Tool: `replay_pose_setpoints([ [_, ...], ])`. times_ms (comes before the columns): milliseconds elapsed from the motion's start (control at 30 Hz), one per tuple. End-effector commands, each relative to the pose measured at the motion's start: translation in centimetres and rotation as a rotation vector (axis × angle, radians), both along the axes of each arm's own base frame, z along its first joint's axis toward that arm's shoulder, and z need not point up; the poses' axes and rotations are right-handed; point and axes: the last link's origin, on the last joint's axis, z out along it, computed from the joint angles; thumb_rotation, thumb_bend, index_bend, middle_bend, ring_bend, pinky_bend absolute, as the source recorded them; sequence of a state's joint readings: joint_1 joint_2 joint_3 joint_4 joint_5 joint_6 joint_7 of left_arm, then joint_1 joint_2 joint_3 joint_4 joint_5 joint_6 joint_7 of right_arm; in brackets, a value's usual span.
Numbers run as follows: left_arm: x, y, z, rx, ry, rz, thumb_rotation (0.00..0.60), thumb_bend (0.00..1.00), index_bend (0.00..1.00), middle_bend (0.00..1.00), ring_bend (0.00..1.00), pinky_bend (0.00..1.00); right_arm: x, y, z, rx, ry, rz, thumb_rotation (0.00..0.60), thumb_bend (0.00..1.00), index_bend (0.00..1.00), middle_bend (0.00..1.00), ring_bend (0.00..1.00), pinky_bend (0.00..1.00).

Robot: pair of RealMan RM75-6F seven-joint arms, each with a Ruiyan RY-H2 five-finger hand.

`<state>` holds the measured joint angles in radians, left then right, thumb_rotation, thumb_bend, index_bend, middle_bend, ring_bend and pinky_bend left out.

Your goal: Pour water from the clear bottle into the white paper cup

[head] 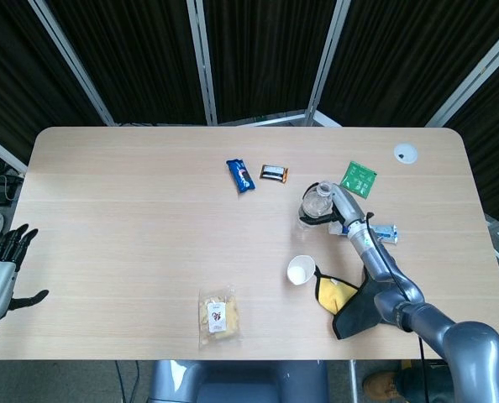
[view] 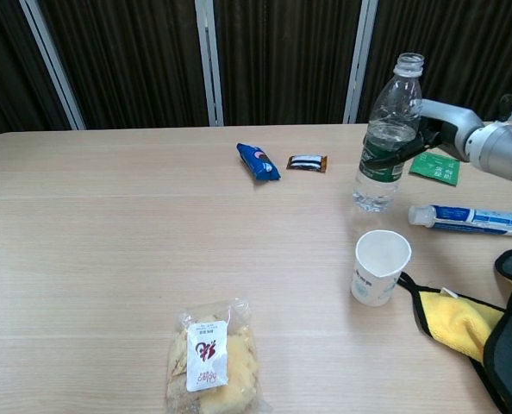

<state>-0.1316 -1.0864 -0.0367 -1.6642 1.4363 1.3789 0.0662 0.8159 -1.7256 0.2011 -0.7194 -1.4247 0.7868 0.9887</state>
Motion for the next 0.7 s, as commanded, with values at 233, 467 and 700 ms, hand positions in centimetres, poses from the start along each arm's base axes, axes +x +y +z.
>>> replay_pose_setpoints([
  [233, 0.9, -0.9, 0.4, -0.016, -0.023, -0.048, 0.6, 0.04, 0.0, 0.0, 0.0, 0.0, -3.0, 4.4, 7.5, -0.104, 0.329, 0.14, 0.6, 0.36, 0.54, 0.64, 0.58, 0.47],
  [467, 1.7, -1.6, 0.4, -0.024, -0.037, -0.088, 0.6, 0.04, 0.0, 0.0, 0.0, 0.0, -5.2, 8.3, 10.4, -0.137, 0.64, 0.229, 0.6, 0.41, 0.54, 0.64, 0.58, 0.47],
  [700, 2.2, -1.8, 0.1, -0.036, -0.035, -0.105, 0.6, 0.04, 0.0, 0.0, 0.0, 0.0, -6.7, 10.0, 10.3, -0.161, 0.863, 0.293, 0.6, 0.43, 0.54, 0.64, 0.59, 0.48],
])
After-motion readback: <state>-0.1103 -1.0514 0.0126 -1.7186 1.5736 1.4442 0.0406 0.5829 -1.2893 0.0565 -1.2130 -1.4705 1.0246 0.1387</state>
